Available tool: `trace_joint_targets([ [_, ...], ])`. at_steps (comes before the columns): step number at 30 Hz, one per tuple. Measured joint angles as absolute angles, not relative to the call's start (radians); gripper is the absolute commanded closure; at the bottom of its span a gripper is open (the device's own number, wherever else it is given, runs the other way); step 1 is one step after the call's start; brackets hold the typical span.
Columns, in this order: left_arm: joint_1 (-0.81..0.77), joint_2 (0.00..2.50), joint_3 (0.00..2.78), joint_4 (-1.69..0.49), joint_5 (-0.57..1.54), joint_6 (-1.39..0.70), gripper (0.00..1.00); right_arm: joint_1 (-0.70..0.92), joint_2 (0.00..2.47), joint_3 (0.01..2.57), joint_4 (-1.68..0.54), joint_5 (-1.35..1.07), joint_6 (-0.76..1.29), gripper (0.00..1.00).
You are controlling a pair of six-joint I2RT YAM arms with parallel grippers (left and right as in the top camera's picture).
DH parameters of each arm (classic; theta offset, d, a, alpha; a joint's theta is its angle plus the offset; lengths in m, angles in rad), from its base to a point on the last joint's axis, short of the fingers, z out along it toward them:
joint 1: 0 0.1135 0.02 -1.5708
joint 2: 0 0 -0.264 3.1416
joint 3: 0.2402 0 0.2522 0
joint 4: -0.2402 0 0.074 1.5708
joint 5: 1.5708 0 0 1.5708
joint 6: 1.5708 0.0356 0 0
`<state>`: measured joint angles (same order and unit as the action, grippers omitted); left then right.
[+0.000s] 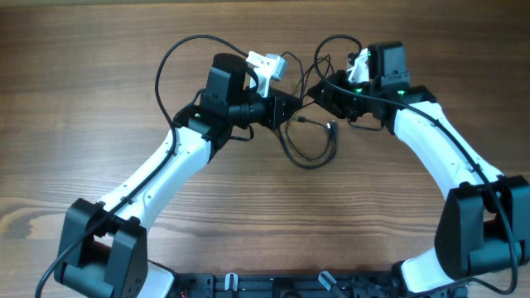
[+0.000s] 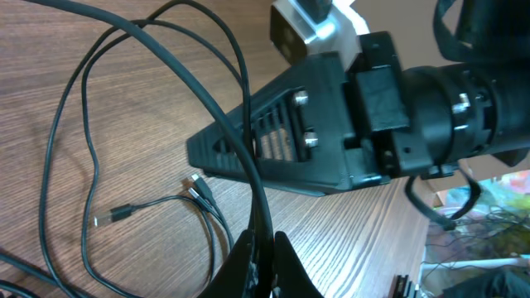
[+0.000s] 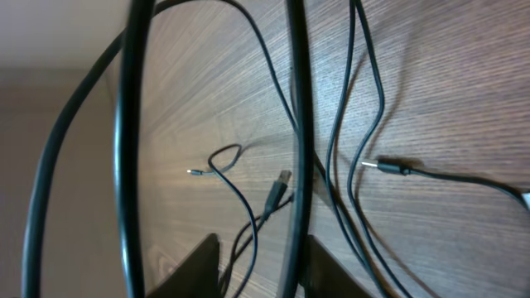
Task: Untangle cables
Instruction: 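Pull the right gripper's cable far right while left gripper holds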
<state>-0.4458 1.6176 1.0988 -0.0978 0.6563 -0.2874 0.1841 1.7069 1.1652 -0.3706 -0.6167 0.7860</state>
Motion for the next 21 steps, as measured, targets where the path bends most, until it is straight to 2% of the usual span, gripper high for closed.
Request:
trace_joint_targets([
  [1, -0.445, 1.618, 1.099, -0.098, 0.657, -0.291, 0.96, 0.189, 1.71, 1.165, -0.372, -0.604, 0.804, 0.96],
  [8, -0.412, 1.618, 1.099, -0.174, 0.646, -0.295, 0.96, 0.197, 1.711, 1.165, -0.443, -0.501, 0.732, 0.96],
  [14, -0.268, 1.618, 1.099, -0.29, 0.618, -0.292, 0.96, 0.181, 1.711, 1.166, -0.598, -0.29, 0.595, 0.96],
  [21, -0.079, 1.618, 1.099, -0.342, 0.651, -0.257, 0.96, 0.083, 1.675, 1.252, -0.765, -0.11, 0.492, 0.96],
])
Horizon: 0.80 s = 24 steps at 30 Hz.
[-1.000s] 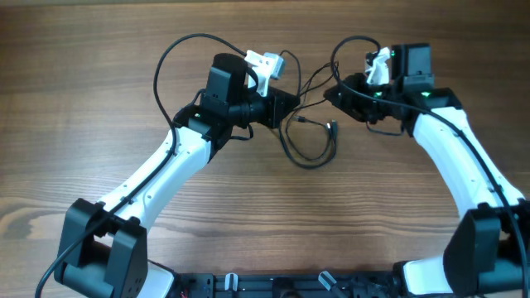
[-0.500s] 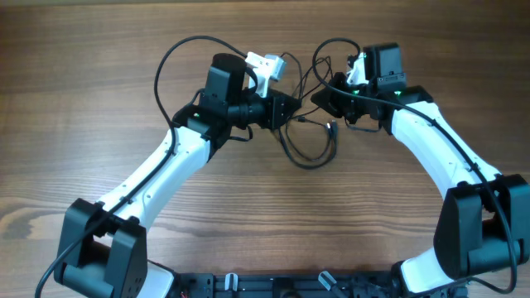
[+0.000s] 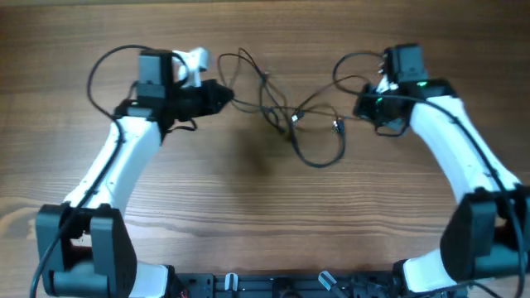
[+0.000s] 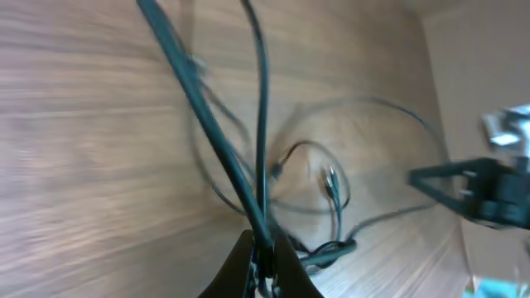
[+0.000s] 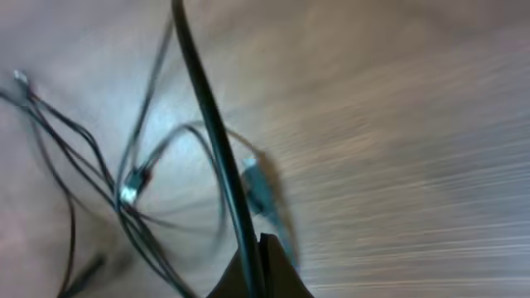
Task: Untangle cables
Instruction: 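Pull the right gripper's cable far right while left gripper holds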
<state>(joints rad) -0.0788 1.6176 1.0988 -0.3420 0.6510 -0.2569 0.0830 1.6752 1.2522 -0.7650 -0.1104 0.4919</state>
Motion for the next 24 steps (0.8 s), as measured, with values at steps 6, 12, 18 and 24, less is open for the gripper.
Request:
trace_joint_targets([
  [6, 0.025, 1.618, 1.099, -0.343, 0.695, -0.248, 0.96, 0.021, 1.589, 1.464, -0.873, -0.046, 0.44, 0.96],
  [12, 0.082, 1.618, 1.099, -0.341, 0.708, -0.248, 0.96, -0.001, 1.555, 1.66, -0.912, 0.006, 0.409, 0.96],
  [18, 0.117, 1.618, 1.099, -0.341, 0.659, -0.244, 0.96, -0.033, 1.547, 1.84, -0.907, 0.081, 0.39, 0.96],
  [24, 0.12, 1.618, 1.099, -0.353, 0.677, -0.241, 0.96, -0.038, 1.537, 1.922, -0.898, 0.099, 0.388, 0.96],
])
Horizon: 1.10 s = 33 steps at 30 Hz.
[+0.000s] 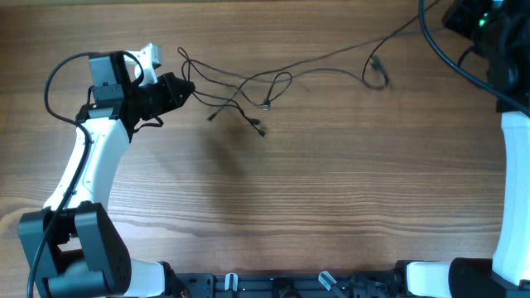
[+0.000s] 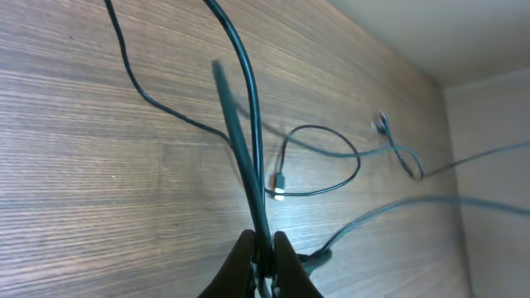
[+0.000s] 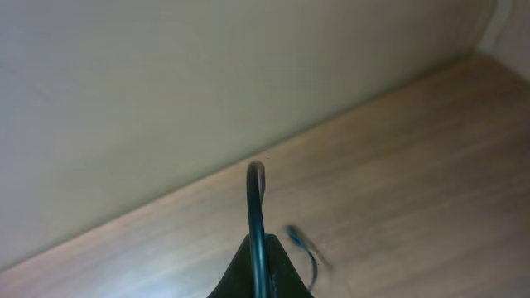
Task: Untangle cables
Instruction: 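Pull the right gripper's cable far right while left gripper holds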
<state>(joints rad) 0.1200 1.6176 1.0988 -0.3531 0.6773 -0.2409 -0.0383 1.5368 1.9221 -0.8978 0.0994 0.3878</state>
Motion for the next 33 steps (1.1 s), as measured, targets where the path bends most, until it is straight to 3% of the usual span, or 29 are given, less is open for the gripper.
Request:
trace_joint_targets([
  [11, 0.12, 1.618, 1.099, -0.391, 0.695, -0.241, 0.96, -0.086, 1.537, 1.95, -0.82, 0.106, 0.415, 0.96],
  [17, 0.12, 1.618, 1.099, -0.393, 0.674, -0.241, 0.96, -0.17, 1.537, 1.951, -0.91, 0.263, 0.501, 0.96],
  [27, 0.155, 1.617, 1.099, -0.347, 0.337, -0.248, 0.96, -0.453, 1.537, 1.952, -0.996, 0.427, 0.565, 0.96],
  [33, 0.205, 1.569, 1.099, -0.286, 0.236, -0.269, 0.96, -0.496, 1.537, 1.952, -0.99, 0.427, 0.587, 0.96],
])
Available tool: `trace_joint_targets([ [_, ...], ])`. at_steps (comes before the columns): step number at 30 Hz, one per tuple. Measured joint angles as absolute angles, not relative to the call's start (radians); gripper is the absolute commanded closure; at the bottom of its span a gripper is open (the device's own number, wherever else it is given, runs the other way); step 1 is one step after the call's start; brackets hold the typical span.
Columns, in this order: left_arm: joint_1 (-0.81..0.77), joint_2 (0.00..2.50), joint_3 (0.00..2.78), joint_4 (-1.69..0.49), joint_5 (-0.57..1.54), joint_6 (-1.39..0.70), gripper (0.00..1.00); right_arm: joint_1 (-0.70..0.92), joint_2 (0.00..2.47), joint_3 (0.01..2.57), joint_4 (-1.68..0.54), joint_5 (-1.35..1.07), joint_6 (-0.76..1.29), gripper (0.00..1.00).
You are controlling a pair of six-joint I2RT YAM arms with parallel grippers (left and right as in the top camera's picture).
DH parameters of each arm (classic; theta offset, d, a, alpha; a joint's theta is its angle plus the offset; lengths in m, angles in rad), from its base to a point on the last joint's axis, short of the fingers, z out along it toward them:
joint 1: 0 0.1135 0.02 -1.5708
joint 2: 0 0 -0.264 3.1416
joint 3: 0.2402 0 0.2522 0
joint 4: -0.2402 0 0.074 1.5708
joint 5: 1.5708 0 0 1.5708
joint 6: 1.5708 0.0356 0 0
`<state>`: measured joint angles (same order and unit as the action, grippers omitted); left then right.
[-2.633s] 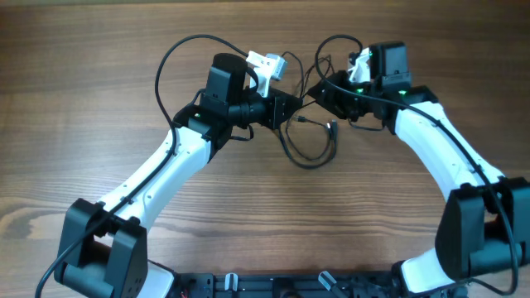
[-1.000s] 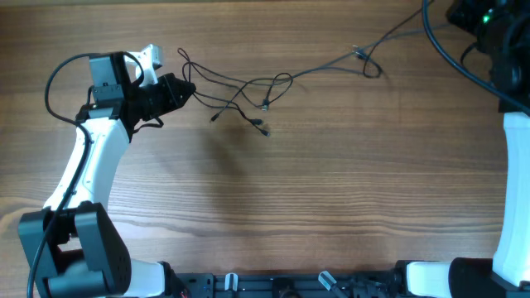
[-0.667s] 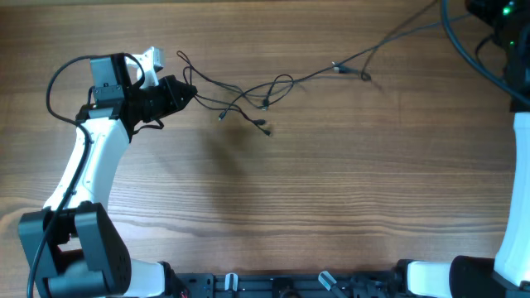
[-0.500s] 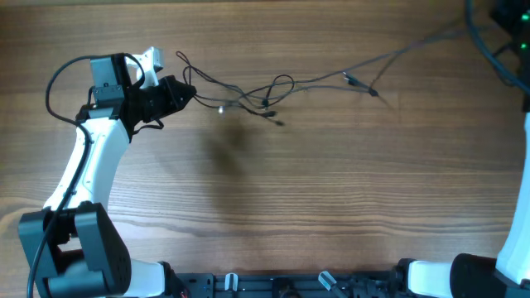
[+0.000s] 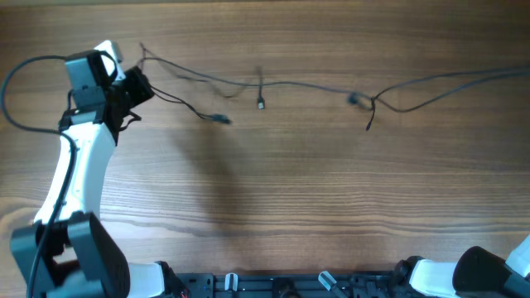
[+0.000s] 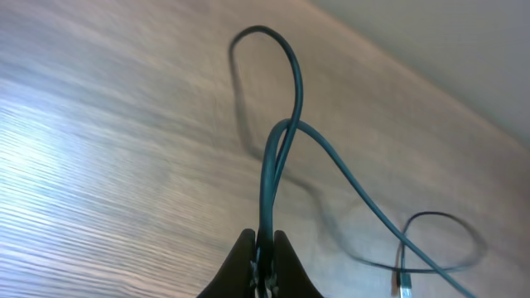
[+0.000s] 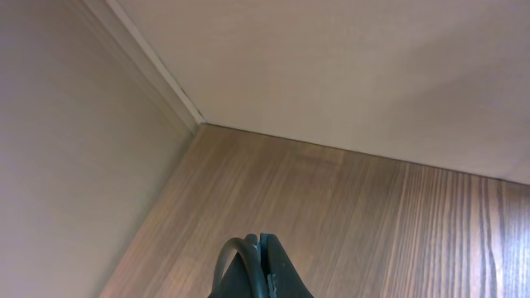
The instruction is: Untangle cables
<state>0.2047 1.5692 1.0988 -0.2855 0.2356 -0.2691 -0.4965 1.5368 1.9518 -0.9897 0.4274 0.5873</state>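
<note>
Thin dark cables [image 5: 315, 84] lie stretched in a long line across the far part of the wooden table, with a small knot [image 5: 356, 99] right of centre. Loose plug ends [image 5: 222, 119] hang off the line. My left gripper [image 5: 137, 83] at the far left is shut on a cable, which in the left wrist view rises from the left gripper [image 6: 265, 252] as a doubled teal cable [image 6: 277, 141] with a loop at its top. My right gripper [image 7: 258, 248] is shut on a black cable [image 7: 236, 252]; it is outside the overhead view.
The wooden table [image 5: 273, 190] spreads below the cable line. A pale wall [image 7: 331, 66] meets the table's edge in the right wrist view. A part of the right arm [image 5: 497, 273] shows at the bottom right corner.
My left gripper has moved further left. The right arm has left the overhead view but for a part at the bottom right. The cables' loops near the centre have drawn out into a nearly straight line.
Both grippers were close together at the table's centre, each on a cable of one tangled heap. Then they stood apart with the tangle between them. Later the right gripper was at the far right corner, the loops looser. Now the cables run long and thin.
</note>
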Motion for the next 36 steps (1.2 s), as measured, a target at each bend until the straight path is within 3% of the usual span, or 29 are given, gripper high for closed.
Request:
trace_joint_targets([
  [12, 0.277, 1.491, 1.099, -0.28, 0.048, -0.401, 0.96, -0.507, 1.537, 1.952, -0.964, 0.464, 0.591, 0.96],
  [25, 0.408, 1.491, 1.098, -0.234, 0.024, -0.535, 0.96, -0.623, 1.585, 1.953, -0.949, 0.422, 0.591, 0.96],
  [36, 0.422, 1.491, 1.099, -0.229, 0.003, -0.64, 0.96, -0.68, 1.622, 1.953, -0.969, 0.363, 0.622, 0.96],
])
